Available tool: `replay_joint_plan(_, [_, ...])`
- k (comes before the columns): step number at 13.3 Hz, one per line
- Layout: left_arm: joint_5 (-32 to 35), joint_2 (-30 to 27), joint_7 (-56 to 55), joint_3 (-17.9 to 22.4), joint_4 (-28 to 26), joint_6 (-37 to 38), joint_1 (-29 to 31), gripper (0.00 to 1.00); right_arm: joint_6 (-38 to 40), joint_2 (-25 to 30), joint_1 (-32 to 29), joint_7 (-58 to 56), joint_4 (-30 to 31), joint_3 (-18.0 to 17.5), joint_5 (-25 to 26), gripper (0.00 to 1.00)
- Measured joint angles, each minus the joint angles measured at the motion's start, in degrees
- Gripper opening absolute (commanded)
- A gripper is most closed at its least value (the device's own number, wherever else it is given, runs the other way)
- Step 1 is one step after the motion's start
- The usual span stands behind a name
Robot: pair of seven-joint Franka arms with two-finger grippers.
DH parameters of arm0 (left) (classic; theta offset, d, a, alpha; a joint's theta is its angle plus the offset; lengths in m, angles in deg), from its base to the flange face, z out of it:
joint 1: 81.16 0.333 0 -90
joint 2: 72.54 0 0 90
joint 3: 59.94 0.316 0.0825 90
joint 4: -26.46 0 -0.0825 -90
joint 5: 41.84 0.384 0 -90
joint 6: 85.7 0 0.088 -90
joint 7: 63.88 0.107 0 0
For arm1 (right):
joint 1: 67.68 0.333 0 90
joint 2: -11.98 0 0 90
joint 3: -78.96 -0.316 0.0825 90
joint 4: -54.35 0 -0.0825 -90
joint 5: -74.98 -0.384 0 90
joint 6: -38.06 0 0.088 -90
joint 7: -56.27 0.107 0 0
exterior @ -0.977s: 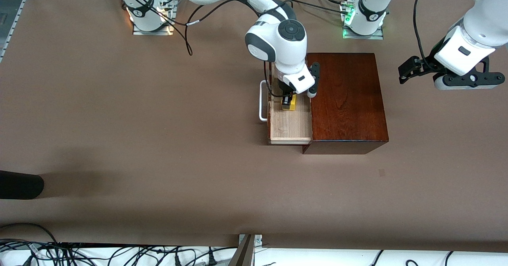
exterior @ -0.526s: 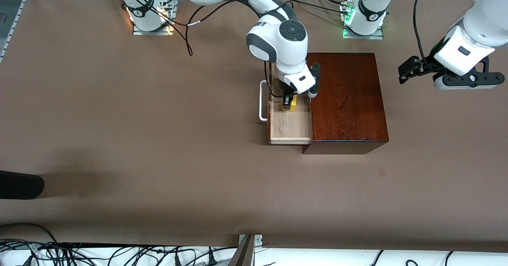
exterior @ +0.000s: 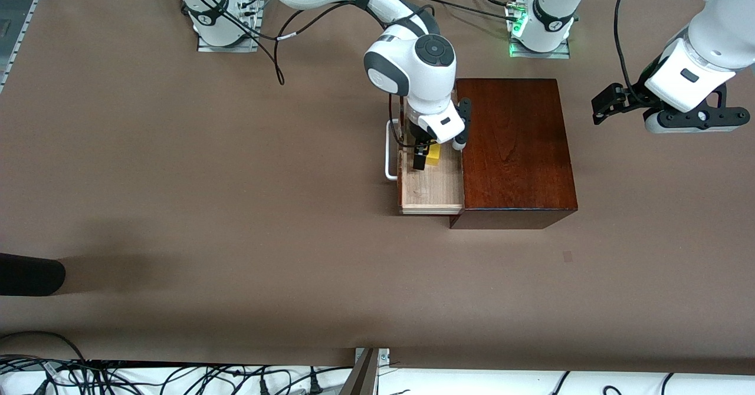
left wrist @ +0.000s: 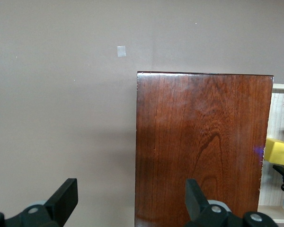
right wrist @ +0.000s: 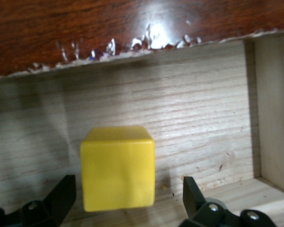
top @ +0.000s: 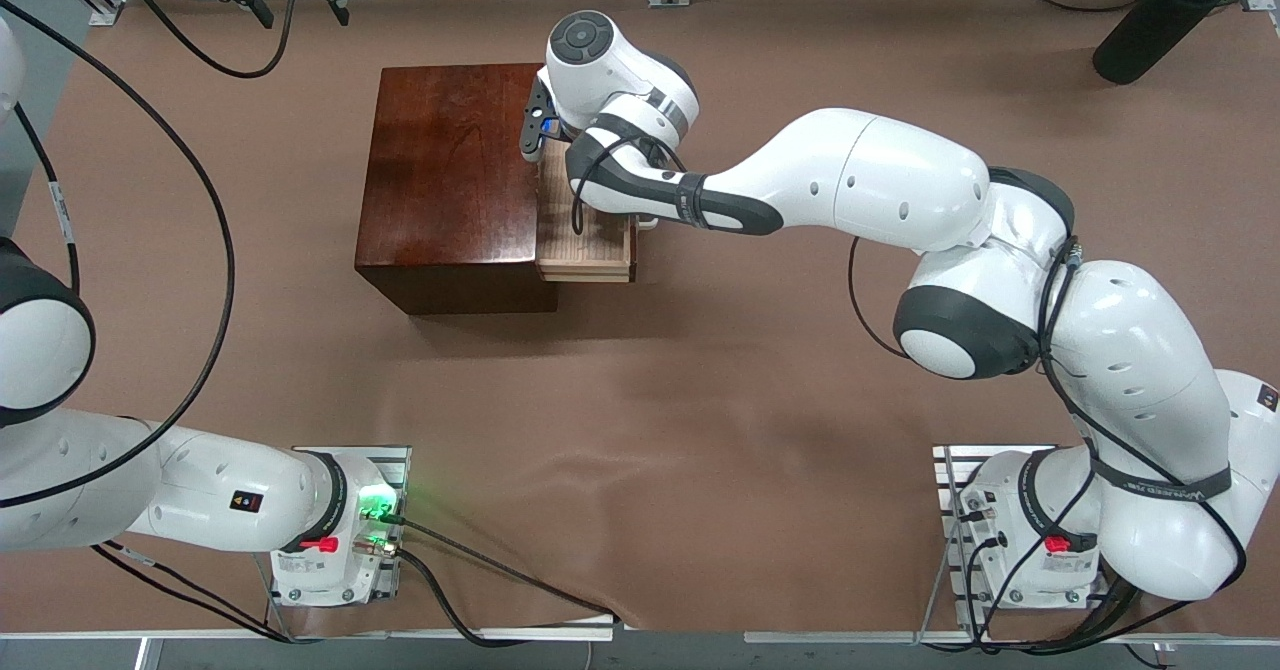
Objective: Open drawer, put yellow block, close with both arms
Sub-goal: 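Lower the cube into the drawer and open the right gripper, then withdraw the right gripper while the left gripper moves toward the drawer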
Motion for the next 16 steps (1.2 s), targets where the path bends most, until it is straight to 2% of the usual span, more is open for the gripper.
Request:
replay_joint_plan(4, [0.0,0.0,0.0,-0.2,0.0,0.0,0.0,1.00,6.8,0.7,0.2,0.0,-5.3,0.0,0.0,1.00])
replay_joint_plan(9, [0.3,0.0,0.0,-2.2,0.9,0.0,-0.1,1.00,13.3,5.3,-0.3,0.0,-6.9,0.6,0.0,1.00])
replay_joint_plan(12, [0.4,0.0,0.0,-2.6,1.3,0.0,-0.1,1.00,17.6,9.1,-4.4,0.1,-7.0,0.9,-0.1,1.00])
replay_joint_plan(16, [4.3,1.4,0.0,-4.0,2.8,0.0,-0.1,1.00,22.6,11.9,-11.6,0.1,-6.9,1.3,-1.2,1.00])
